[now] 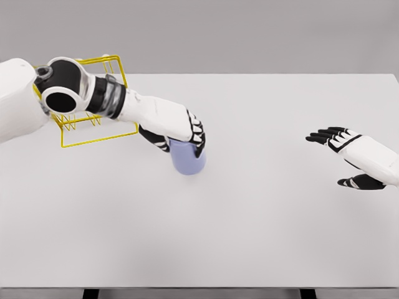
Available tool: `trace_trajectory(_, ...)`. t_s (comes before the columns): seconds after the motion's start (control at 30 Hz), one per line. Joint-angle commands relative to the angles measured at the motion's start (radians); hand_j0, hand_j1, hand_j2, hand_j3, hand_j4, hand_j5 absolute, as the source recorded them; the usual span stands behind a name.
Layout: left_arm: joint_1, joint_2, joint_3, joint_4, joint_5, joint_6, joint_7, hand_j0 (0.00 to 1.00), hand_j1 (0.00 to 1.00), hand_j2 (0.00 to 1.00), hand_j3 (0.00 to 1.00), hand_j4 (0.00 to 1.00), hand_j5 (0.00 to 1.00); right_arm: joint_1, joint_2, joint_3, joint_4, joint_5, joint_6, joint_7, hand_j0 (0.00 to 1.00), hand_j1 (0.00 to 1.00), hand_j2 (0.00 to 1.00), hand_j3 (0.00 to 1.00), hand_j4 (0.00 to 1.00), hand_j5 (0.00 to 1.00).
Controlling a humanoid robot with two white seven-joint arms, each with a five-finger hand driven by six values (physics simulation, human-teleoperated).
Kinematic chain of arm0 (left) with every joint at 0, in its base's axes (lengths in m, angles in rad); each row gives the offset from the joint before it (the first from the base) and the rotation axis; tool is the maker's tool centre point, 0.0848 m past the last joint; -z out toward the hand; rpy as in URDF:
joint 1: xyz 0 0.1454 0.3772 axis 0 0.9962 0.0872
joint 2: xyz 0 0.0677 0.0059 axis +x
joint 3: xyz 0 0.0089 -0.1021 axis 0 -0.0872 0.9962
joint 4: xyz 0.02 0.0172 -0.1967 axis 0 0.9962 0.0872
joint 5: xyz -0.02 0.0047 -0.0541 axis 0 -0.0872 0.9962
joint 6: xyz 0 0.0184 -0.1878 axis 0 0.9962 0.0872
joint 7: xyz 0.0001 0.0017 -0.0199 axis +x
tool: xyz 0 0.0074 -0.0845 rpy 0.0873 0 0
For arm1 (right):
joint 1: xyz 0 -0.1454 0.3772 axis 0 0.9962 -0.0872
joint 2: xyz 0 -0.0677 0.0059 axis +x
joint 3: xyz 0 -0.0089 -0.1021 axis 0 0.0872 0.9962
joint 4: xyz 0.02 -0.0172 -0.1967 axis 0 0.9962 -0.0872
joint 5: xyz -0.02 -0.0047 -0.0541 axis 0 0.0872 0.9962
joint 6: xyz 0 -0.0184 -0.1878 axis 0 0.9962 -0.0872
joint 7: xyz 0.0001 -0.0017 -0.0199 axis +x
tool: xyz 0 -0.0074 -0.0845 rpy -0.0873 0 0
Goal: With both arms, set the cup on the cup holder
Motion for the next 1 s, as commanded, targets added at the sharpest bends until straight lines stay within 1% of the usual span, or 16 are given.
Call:
trace_trajectory(0.0,0.0,0.023,0.01,-0.018,0.011,0.002,0.001,0.55,0.55,0.55,0.55,0.55,0.55,0.0,0.001,0.0,-0.002,-0.007,0.003,-0.001,1.0,1.0,1.0,1.0,1.0,1.0)
trace_trajectory(0.23,0.0,0.08,0.05,-0.073,0.031,0.002,0.001,0.55,0.55,0.55,0.55,0.55,0.55,0.002,0.005,-0.003,-0.003,-0.007,0.003,-0.001,1.0,1.0,1.0,1.0,1.0,1.0)
trace_trajectory(0.33,0.0,0.098,0.056,-0.085,0.033,0.002,0.001,0.55,0.55,0.55,0.55,0.55,0.55,0.002,0.005,-0.005,-0.006,-0.007,0.003,-0.001,1.0,1.0,1.0,1.0,1.0,1.0)
trace_trajectory(0.53,0.0,0.138,0.1,-0.102,0.048,0.002,0.001,0.55,0.55,0.55,0.55,0.55,0.55,0.003,0.004,-0.003,-0.006,-0.007,0.003,-0.001,1.0,1.0,1.0,1.0,1.0,1.0)
trace_trajectory(0.6,0.0,0.151,0.102,-0.104,0.05,0.002,0.001,0.55,0.55,0.55,0.55,0.55,0.55,0.005,0.004,-0.003,-0.006,-0.009,0.003,-0.001,1.0,1.0,1.0,1.0,1.0,1.0)
trace_trajectory(0.63,0.0,0.157,0.116,-0.104,0.053,0.002,0.001,0.55,0.55,0.55,0.55,0.55,0.55,0.006,0.004,-0.003,-0.006,-0.009,0.003,-0.001,1.0,1.0,1.0,1.0,1.0,1.0)
trace_trajectory(0.7,-0.002,0.164,0.122,-0.104,0.054,0.002,0.001,0.55,0.55,0.55,0.55,0.55,0.55,0.006,0.004,-0.003,-0.006,-0.009,0.003,-0.001,1.0,1.0,1.0,1.0,1.0,1.0)
trace_trajectory(0.77,0.0,0.174,0.145,-0.114,0.054,0.002,0.001,0.55,0.55,0.55,0.55,0.55,0.55,0.006,0.001,-0.003,-0.006,-0.007,0.003,-0.001,1.0,1.0,1.0,1.0,1.0,1.0)
trace_trajectory(0.97,0.0,0.209,0.182,-0.128,0.067,0.002,0.001,0.55,0.55,0.55,0.55,0.55,0.55,0.021,-0.002,-0.006,-0.008,-0.009,0.003,-0.001,1.0,1.0,1.0,1.0,1.0,1.0)
